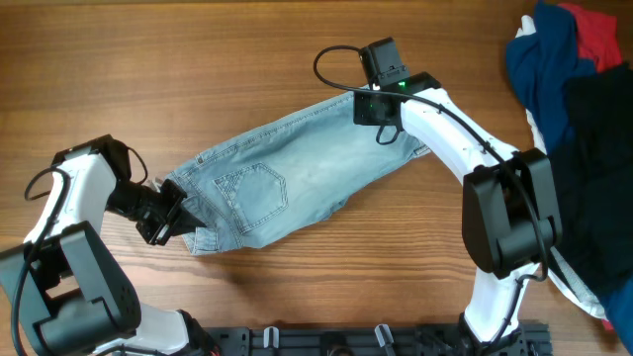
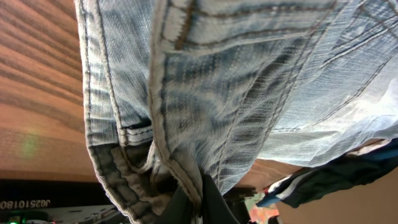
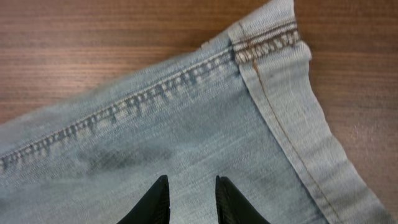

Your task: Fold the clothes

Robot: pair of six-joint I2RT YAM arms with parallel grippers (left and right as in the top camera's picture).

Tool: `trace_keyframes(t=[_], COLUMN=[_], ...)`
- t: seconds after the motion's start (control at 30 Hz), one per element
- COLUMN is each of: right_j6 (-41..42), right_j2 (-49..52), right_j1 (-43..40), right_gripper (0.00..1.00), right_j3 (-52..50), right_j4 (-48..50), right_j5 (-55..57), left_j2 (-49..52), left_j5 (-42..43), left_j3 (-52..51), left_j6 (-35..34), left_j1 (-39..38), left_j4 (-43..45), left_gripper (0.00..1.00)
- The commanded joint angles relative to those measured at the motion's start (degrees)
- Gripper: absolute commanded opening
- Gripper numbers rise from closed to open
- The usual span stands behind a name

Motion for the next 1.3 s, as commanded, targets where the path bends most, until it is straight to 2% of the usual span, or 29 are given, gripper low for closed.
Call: trace_keyframes(t=[0.0,0.03,0.07,0.2,0.37,0.4,0.47,0.5,0.53,0.57,0.87,1.1,1.27], right_j6=[-1.1,-1.1,-1.1,-1.1,-1.1,-1.1,-1.1,-1.1,-1.1,-1.1,-1.2,-1.1,-1.1], right_j2=[0.4,0.4,0.4,0.4,0.4,0.4,0.4,0.4,0.4,0.4,0.4,0.4,0.4], right_j1=[-0.2,-0.2,-0.2,-0.2,-0.2,-0.2,-0.2,-0.2,-0.2,-0.2,-0.2,-0.2,-0.2], right_gripper=[0.25,0.25,0.25,0.25,0.25,0.24,0.24,0.24,0.24,0.24,0.24,0.24,0.24], right_j3=[-0.1,-0.1,-0.1,-0.1,-0.1,-0.1,-0.1,-0.1,-0.1,-0.1,-0.1,-0.1,-0.1], right_j4=[-1.4,-1.6,-1.8,-2.0,-2.2,-2.3,-2.4,-2.5,-2.6,-2.6,-3.5,-3.6,-3.8], right_j5=[1.0,1.0,1.0,0.9,1.0,0.9,0.9,0.9,0.9,0.9,1.0,0.9,0.9], left_j2=[0.5,0.5,0.6,0.6,0.6,0.6,0.7,0.6,0.7,0.6,0.6,0.6,0.6], left_j5=[-6.1,-11.7,-13.1,-7.3,-7.9,-8.1,-8.5,-8.5,-8.5,-8.6,-9.2,-9.8,-10.4], left_j3=[-0.4,-0.4,-0.9,-6.2,-11.2,-11.4,-11.4,-11.4,-11.4,-11.4,-11.4,-11.4,-11.4], left_j6=[2.3,-0.5,-1.9,-1.9,-2.2,-2.4,-3.5,-3.6,-3.6,-3.6,-6.6,-7.0,-10.0], left_j1=[0.5,0.5,0.5,0.1,0.1,0.1,0.1,0.1,0.1,0.1,0.1,0.1,0.1], left_j4=[-1.3,-1.4,-1.6,1.4,5.2,5.6,5.8,5.9,6.0,6.3,10.7,12.7,16.3], left_gripper=[0.04,0.04,0.04,0.04,0.08,0.21,0.33,0.44,0.58,0.79,0.84,0.83,0.86])
